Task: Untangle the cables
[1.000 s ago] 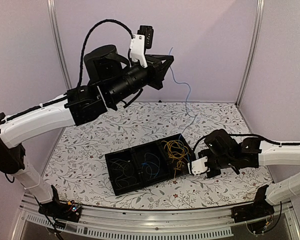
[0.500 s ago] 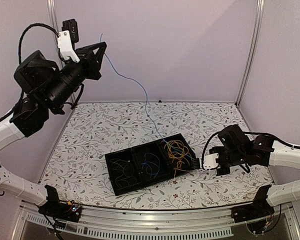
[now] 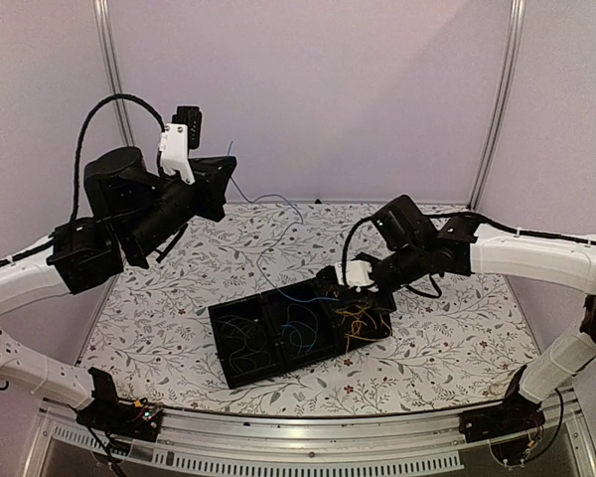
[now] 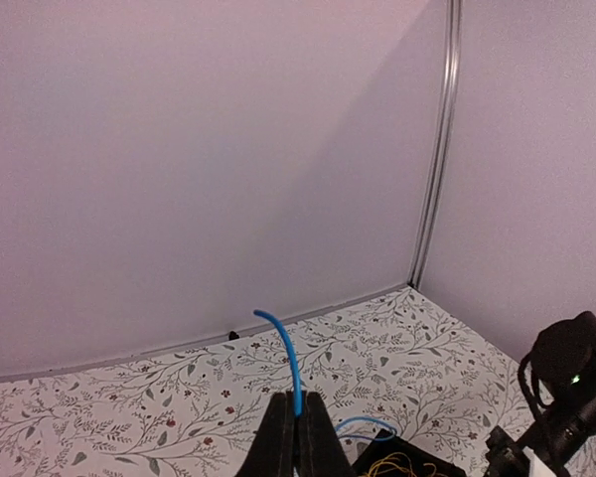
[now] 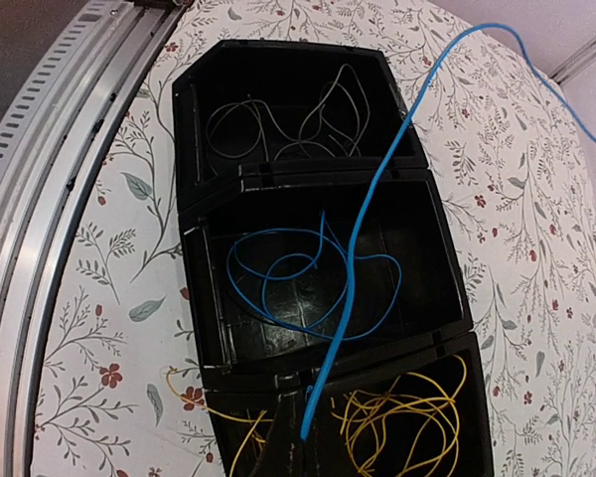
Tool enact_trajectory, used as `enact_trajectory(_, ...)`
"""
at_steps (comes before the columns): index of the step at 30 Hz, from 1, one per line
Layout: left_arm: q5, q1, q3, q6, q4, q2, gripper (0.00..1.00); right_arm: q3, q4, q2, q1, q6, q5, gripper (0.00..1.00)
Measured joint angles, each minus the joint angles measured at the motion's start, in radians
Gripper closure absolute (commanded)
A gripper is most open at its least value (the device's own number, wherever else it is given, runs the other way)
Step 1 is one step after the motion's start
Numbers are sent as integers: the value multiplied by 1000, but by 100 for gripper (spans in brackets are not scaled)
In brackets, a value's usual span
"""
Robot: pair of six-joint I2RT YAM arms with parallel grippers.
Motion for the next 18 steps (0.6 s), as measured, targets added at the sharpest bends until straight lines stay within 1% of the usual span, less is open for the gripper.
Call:
enact_trajectory(5,-5,7,-2,-15,-3,-8,100,117,29,203,18,37,-65,100)
enact_trajectory(8,-7,16,-36,-37,6,-11,100,169,51,296,28,63,-77,100)
enact_trajectory(9,-6,21,-54,-46,11,-12,100,183,61,326,31,78,-79,94)
enact_trajectory(10,-5,24,-71,-54,15,-11,100,190,71,351,32,87,-79,86)
enact_trajectory(12,3,32,-107,-75,20,-6,100,201,78,393,36,108,-77,74)
enact_trajectory(15,27,40,-122,-103,35,21,100,199,73,408,37,132,-63,63)
enact_trajectory(18,66,42,-122,-125,66,66,100,150,81,367,30,122,-53,55)
